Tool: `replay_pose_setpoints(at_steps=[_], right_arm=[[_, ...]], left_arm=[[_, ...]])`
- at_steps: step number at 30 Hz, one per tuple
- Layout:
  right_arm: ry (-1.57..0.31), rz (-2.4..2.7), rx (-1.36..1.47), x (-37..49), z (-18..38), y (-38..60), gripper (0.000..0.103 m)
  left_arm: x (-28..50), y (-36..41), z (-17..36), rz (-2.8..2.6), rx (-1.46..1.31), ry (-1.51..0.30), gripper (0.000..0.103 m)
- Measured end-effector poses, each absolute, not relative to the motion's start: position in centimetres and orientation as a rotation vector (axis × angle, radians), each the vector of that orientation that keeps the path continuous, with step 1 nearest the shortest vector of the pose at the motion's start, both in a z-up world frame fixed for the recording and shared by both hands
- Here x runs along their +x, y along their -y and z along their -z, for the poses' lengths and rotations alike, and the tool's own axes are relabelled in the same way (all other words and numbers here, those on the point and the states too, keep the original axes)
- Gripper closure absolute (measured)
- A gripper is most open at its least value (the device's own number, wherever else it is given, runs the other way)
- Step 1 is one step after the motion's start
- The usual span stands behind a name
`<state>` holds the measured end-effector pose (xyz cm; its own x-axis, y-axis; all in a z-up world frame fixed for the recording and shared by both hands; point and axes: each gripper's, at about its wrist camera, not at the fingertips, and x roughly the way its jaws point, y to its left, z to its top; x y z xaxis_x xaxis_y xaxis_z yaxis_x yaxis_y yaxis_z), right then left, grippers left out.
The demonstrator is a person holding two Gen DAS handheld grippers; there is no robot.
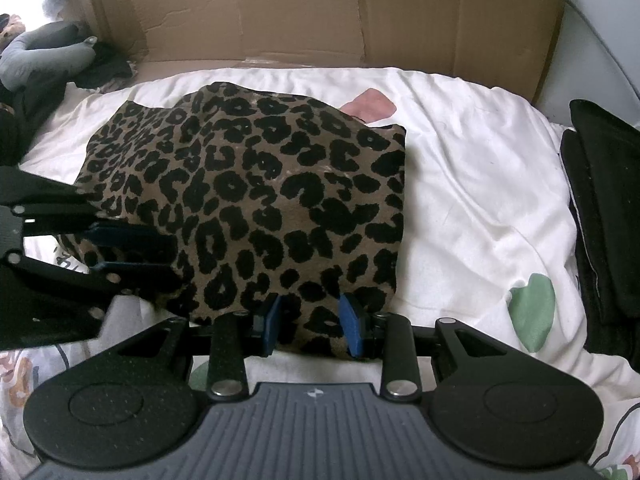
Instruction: Fold clothes
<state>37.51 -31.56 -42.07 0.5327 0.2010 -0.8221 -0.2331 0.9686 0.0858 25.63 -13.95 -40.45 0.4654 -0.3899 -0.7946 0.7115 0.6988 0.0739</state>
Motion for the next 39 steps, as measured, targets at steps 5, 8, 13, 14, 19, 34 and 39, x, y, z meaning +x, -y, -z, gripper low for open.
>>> replay_pose_setpoints(at_steps=[5, 8, 13, 14, 19, 34, 39], right_arm=[[-0.975, -0.255, -0.041, 37.6, 42.1, 31.4, 0.065], [-0.976, -0.255, -0.041, 37.6, 42.1, 31.5, 0.065], [-0.973, -0.254, -0.048, 37.6, 42.2, 31.4, 0.065], [-0.973, -0.254, -0.049, 37.6, 42.2, 31.4, 0.065], [-0.972, -0.255, -0.051, 37.6, 42.2, 31.4, 0.065], [-0.967, -0.225, -0.026, 37.4, 41.5, 31.3, 0.066], [-0.918, -0.241, -0.014, 36.6, 40.0, 31.0, 0.066]], left_arm=[[25.2, 11.5, 40.3, 0.636, 0.433, -0.849, 0.071], [25.1, 10.4, 40.4, 0.61, 0.433, -0.852, 0.071], [25.2, 9.2, 40.4, 0.587, 0.429, -0.855, 0.071], [25.2, 9.1, 40.4, 0.584, 0.432, -0.854, 0.071], [25.4, 8.0, 40.6, 0.56, 0.434, -0.853, 0.07], [25.7, 4.9, 39.1, 0.438, 0.332, -0.913, 0.071], [25.0, 4.5, 37.6, 0.423, 0.256, -0.913, 0.075]])
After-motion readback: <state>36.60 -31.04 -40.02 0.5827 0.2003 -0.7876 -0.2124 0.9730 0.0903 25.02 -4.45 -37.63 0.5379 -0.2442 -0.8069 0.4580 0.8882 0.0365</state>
